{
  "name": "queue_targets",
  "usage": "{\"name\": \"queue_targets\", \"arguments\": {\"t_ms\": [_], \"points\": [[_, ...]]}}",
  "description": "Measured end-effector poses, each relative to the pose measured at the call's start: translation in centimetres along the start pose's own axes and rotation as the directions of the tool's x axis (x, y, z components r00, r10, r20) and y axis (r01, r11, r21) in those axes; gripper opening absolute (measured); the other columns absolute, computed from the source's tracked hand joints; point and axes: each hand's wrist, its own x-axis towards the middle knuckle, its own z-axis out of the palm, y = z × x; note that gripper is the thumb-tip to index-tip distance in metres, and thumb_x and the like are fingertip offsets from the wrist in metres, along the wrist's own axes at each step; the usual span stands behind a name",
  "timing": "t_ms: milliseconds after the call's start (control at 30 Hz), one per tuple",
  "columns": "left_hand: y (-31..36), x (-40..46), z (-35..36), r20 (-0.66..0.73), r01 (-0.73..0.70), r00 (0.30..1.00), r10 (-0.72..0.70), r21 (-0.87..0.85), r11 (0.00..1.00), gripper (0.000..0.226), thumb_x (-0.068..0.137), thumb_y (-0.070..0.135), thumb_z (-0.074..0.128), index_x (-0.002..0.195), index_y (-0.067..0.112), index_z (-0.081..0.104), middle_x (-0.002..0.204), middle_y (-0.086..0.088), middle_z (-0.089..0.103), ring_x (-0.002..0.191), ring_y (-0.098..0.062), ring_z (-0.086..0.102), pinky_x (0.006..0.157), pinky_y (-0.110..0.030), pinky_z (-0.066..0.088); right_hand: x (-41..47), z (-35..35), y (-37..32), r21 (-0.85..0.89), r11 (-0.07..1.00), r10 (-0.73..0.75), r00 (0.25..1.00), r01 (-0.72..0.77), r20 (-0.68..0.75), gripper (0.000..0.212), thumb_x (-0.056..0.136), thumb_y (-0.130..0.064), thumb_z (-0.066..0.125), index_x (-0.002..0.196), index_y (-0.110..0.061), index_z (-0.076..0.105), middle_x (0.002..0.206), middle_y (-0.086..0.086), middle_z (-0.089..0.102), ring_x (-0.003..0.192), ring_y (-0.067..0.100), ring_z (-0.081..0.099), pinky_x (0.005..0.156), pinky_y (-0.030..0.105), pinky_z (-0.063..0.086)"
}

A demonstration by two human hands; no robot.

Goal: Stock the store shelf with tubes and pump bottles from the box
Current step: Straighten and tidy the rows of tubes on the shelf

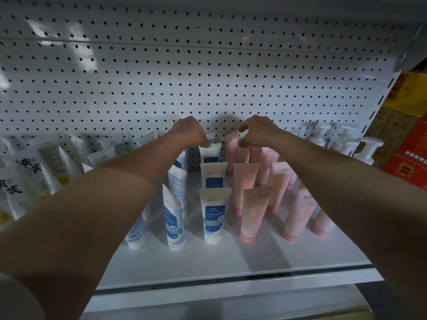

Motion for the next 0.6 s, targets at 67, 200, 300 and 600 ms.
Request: {"name": "queue_targets", "arguments": {"t_ms": [67, 200, 300, 600], "points": [[0.1, -0.2, -0.1, 0.001, -0.003, 1.000, 0.003, 0.011, 1.000, 0.048, 0.063, 0.042, 0.089, 0.101, 0.015, 0.074, 0.106, -0.003, 0.070, 0.097, -0.021, 0.065, 0.091, -0.038, 0.055, 0.0, 0.1, -0.1, 0.001, 1.000, 0.012, 1.000, -0.012, 0.004, 0.056, 0.077, -0.018, 0.079, 0.130, -0.016, 0.063, 0.129, 0.004, 0.061, 0.102, 0.020, 0.056, 0.079, 0.028, 0.044], [0.2, -0.5, -0.4, 0.011, -0.006, 1.000, 0.006, 0.036, 0.999, 0.051, 0.062, 0.044, 0.090, 0.100, 0.015, 0.074, 0.104, -0.003, 0.070, 0.095, -0.021, 0.066, 0.089, -0.037, 0.056, 0.1, 0.4, -0.3, -0.008, 0.999, 0.030, 0.999, -0.031, -0.017, 0.043, 0.078, -0.017, 0.073, 0.119, -0.006, 0.069, 0.113, 0.010, 0.072, 0.110, 0.026, 0.065, 0.085, 0.037, 0.054], [0.2, -0.8, -0.6, 0.015, -0.011, 1.000, 0.010, 0.044, 0.999, 0.051, 0.063, 0.044, 0.089, 0.101, 0.014, 0.074, 0.105, -0.003, 0.070, 0.096, -0.020, 0.065, 0.090, -0.037, 0.056, 0.0, -0.2, -0.3, 0.005, 1.000, -0.005, 0.999, 0.005, -0.035, 0.041, 0.083, -0.019, 0.072, 0.122, -0.008, 0.068, 0.118, 0.008, 0.071, 0.113, 0.024, 0.062, 0.084, 0.032, 0.049], [0.1, -1.6, -1.0, 0.025, 0.000, 1.000, -0.001, 0.033, 0.999, 0.048, 0.064, 0.040, 0.089, 0.101, 0.014, 0.074, 0.105, -0.004, 0.070, 0.099, -0.021, 0.064, 0.092, -0.038, 0.055, -0.5, -2.2, 1.4, 0.058, 0.974, -0.228, 0.937, 0.220, 0.264, 0.070, 0.083, 0.008, 0.068, 0.140, -0.031, 0.054, 0.098, -0.016, 0.070, 0.106, 0.016, 0.054, 0.082, 0.027, 0.044]]}}
